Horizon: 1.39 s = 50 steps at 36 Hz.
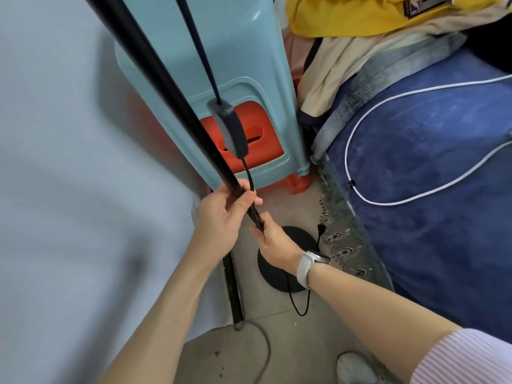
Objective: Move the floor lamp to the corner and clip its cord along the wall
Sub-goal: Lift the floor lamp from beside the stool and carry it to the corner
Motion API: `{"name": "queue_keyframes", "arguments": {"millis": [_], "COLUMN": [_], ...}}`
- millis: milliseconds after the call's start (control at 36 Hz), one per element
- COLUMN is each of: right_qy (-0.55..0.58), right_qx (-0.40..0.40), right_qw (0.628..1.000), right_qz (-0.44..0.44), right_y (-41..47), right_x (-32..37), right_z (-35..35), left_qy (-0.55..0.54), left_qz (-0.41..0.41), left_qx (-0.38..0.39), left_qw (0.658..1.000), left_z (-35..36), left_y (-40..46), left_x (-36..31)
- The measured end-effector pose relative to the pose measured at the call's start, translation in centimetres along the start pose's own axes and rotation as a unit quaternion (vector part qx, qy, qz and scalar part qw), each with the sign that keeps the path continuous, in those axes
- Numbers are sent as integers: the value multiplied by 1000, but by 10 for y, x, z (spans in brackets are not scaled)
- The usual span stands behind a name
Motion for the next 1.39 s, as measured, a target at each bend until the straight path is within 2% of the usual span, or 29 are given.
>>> {"name": "queue_keyframes", "arguments": {"millis": [194, 389, 639, 861, 1111, 1278, 1389], "right_qy": [6, -2, -15, -9, -11, 22, 21], "right_qx": [12, 12, -42, -100, -187, -282, -340], "right_qw": [999, 995, 991, 984, 964, 936, 914], "right_qz": [43, 97, 123, 148, 190, 207, 219], "right_y": [-59, -142, -253, -360, -498, -602, -675], "right_x": [26, 76, 144, 191, 196, 185, 170], "right_z": [-13, -29, -45, -66, -115, -165, -207], "left_qy": [-31, -28, -97, -144, -140, -149, -148], "left_qz": [-26, -31, -10, 11, 30, 55, 85], "left_qx": [20, 48, 87, 171, 311, 389, 414], "left_qw": [999, 998, 991, 975, 940, 907, 894], "left_z": [7, 6, 7, 38, 121, 209, 279], "left_y": [-30, -75, -143, -214, -302, -366, -414], "left_x": [-39, -111, -207, -286, -358, -421, -468]}}
Point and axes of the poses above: each hand's wrist, its own y-axis towards the middle knuckle, its own z-axis out of the palm, x = y × z, the point moved 5 cm from there along y, towards the middle knuckle, and after that the axes turned 10 degrees about -y, right-handed, at the moved point
